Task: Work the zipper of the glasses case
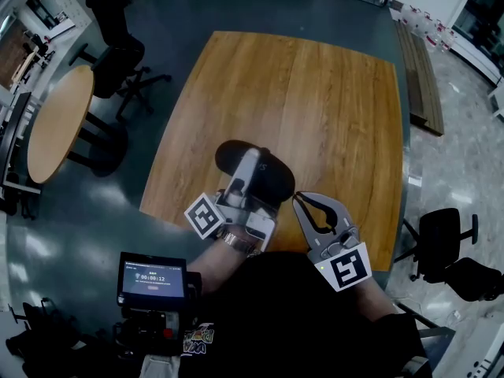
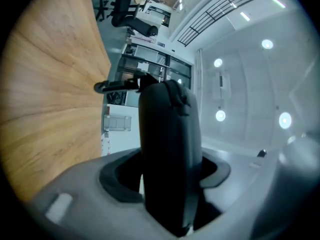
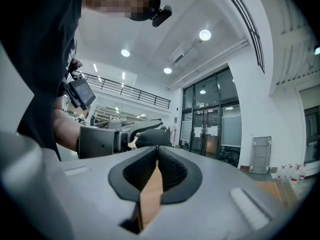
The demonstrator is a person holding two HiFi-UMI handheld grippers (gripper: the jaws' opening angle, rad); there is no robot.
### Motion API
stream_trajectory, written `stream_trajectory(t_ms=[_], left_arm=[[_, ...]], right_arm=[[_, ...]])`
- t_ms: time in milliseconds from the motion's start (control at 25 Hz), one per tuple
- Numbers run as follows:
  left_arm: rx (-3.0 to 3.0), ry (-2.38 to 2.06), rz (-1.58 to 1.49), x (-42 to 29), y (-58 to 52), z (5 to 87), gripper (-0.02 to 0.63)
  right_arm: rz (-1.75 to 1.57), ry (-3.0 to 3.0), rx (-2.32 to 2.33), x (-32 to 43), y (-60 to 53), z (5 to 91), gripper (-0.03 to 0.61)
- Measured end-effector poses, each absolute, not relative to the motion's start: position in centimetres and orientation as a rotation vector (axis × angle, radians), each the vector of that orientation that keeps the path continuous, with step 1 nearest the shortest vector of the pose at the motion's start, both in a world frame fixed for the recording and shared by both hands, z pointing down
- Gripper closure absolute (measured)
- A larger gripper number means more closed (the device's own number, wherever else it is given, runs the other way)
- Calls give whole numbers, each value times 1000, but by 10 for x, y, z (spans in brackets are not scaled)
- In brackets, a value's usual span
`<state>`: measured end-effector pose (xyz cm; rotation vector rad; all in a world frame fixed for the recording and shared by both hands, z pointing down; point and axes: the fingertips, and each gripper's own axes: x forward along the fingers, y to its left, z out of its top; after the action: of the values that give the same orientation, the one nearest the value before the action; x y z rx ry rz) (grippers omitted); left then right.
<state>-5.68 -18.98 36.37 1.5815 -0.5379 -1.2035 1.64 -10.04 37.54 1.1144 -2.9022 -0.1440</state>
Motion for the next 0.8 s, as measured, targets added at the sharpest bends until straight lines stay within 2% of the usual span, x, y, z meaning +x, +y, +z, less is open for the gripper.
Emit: stream_trajectory(t_ms=[240,400,640,800], left_arm=[[1512,-513,-1205,-51,-189,376,339],[1588,-575,-1190,-58,-189,369,341],[1693,-593,-1167,-51,-187,357,341],[1725,-653,-1148,-45,-185,365,341]], right_arm=[[-107,-2941,1096,22,-101,375,569],[-227,-2877,1059,11,-92,380,571],[-353,-2838,719,-18,-72,391,571],[-320,-2816,683,-12,-73,401,571]])
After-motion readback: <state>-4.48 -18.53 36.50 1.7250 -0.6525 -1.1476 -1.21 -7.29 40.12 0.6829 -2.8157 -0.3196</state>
